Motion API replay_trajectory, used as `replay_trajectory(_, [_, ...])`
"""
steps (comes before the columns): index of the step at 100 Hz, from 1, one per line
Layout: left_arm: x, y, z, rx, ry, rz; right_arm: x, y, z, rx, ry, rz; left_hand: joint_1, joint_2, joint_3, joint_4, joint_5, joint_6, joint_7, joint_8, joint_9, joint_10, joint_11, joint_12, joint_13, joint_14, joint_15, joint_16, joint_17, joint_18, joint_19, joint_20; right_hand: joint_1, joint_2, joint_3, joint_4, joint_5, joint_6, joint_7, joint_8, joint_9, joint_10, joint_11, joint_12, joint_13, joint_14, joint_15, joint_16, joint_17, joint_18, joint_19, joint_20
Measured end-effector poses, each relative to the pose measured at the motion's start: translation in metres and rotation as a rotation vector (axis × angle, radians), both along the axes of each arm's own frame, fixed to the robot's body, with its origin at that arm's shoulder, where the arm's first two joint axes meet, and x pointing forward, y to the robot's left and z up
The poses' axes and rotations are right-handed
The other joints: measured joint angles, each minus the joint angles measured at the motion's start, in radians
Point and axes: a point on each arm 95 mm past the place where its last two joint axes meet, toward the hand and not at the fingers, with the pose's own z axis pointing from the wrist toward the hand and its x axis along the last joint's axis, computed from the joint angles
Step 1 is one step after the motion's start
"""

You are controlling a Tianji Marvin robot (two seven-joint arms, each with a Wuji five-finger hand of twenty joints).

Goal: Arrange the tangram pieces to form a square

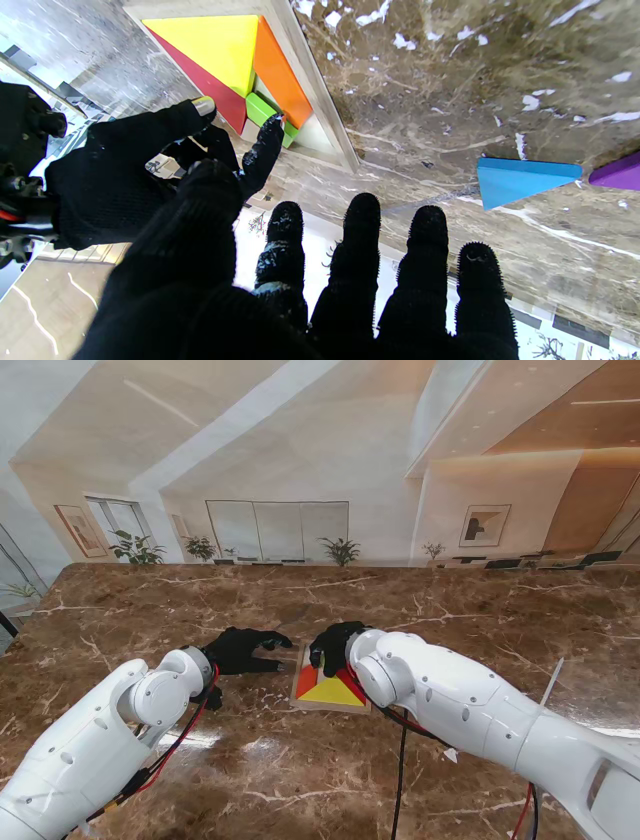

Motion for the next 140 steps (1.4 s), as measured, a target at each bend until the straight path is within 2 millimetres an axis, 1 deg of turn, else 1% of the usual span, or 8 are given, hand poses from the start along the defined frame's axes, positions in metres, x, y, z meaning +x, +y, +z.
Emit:
replay_trajectory(61, [-0.0003,-0.0001,-0.0006,0.002,0.006,-0.001,0.0028,-0.0030,-0.0008,-0.008,-0.008,-0.006,0.000,0.000,0.000,0.000,0.000,0.000,0.000,0.000,0.000,0.000,0.000,0.000,0.000,0.000,0.000,0.000,0.000,0.000,0.000,0.000,0.000,0.000,-0.001,0.001,0.000,0.003,0.010,0.000,-0.011,0.000,-0.001,-0.001,0.000,0.000,0.000,0.000,-0.009,-0.002,0.000,0.000])
replay_trajectory(71, [-0.0003,-0.0001,-0.0007,0.002,0.006,-0.001,0.0037,-0.0038,-0.0011,-0.007,-0.010,-0.009,0.000,0.000,0.000,0.000,0.000,0.000,0.000,0.000,0.001,0.000,0.000,0.000,0.000,0.000,0.000,0.000,0.000,0.000,0.000,0.000,0.000,0.000,-0.001,0.011,0.000,0.003,0.010,0.000,-0.011,0.000,-0.001,-0.001,0.000,0.000,0.000,0.000,-0.009,-0.002,0.000,0.000])
replay_trajectory(104, [-0.0003,-0.0001,-0.0006,0.002,0.006,0.000,0.0047,-0.0045,-0.0004,-0.014,-0.012,-0.009,0.000,0.000,0.000,0.000,0.000,0.000,0.000,0.000,0.001,0.000,0.000,0.000,0.000,0.000,0.000,0.000,0.000,0.000,0.000,0.000,0.000,0.000,-0.001,0.013,0.000,0.003,0.011,0.000,-0.011,0.000,-0.001,-0.002,0.000,0.000,0.000,0.002,-0.009,-0.002,0.000,0.000])
replay_trajectory(140, [-0.0003,-0.0002,-0.0007,0.001,0.007,0.000,0.0067,-0.0059,0.0001,-0.019,-0.021,-0.009,0.000,0.000,0.000,0.000,0.000,0.000,0.000,0.000,0.001,0.000,0.000,0.000,0.000,0.000,0.000,0.000,0.000,0.000,0.000,0.000,0.000,0.000,-0.001,0.013,0.000,0.018,0.011,0.000,-0.011,0.000,-0.001,-0.002,0.000,0.000,0.000,0.002,-0.009,-0.002,0.000,0.000])
